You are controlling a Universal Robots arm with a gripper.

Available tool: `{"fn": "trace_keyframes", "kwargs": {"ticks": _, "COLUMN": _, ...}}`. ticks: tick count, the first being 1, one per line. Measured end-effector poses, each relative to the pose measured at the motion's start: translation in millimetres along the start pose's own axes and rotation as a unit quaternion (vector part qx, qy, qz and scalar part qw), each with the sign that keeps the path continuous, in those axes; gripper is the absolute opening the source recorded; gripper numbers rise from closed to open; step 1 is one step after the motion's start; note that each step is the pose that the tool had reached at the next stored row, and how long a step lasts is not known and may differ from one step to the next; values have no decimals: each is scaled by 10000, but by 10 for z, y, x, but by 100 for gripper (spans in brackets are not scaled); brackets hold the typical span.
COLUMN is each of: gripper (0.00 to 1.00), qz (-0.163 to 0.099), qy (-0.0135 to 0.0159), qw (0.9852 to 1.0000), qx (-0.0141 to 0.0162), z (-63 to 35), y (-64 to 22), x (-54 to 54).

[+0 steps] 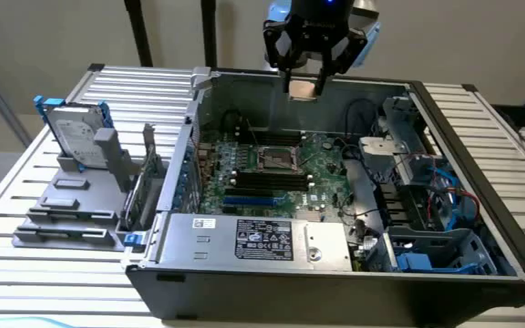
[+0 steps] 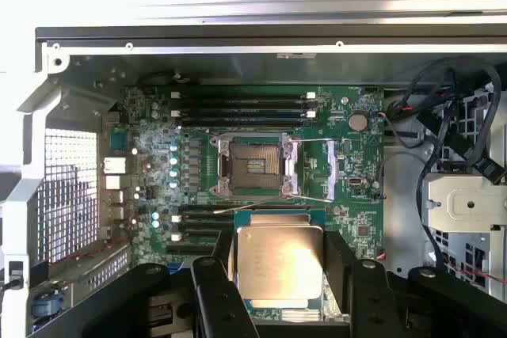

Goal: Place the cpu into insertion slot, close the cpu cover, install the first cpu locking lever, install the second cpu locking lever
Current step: 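Place the cpu into insertion slot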

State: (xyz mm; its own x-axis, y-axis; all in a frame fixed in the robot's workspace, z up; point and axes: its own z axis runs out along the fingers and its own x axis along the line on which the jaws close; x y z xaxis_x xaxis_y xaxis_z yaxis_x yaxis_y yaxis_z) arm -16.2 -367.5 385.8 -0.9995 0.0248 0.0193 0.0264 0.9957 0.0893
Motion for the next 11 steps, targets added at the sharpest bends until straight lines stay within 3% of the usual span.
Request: {"fn": "trace_keyframes", "kwargs": {"ticks": 11, "gripper": 55, "qz": 0, "qy": 0, "qw": 10000, "qx": 0, "z": 0, "y": 0, "x": 0}}
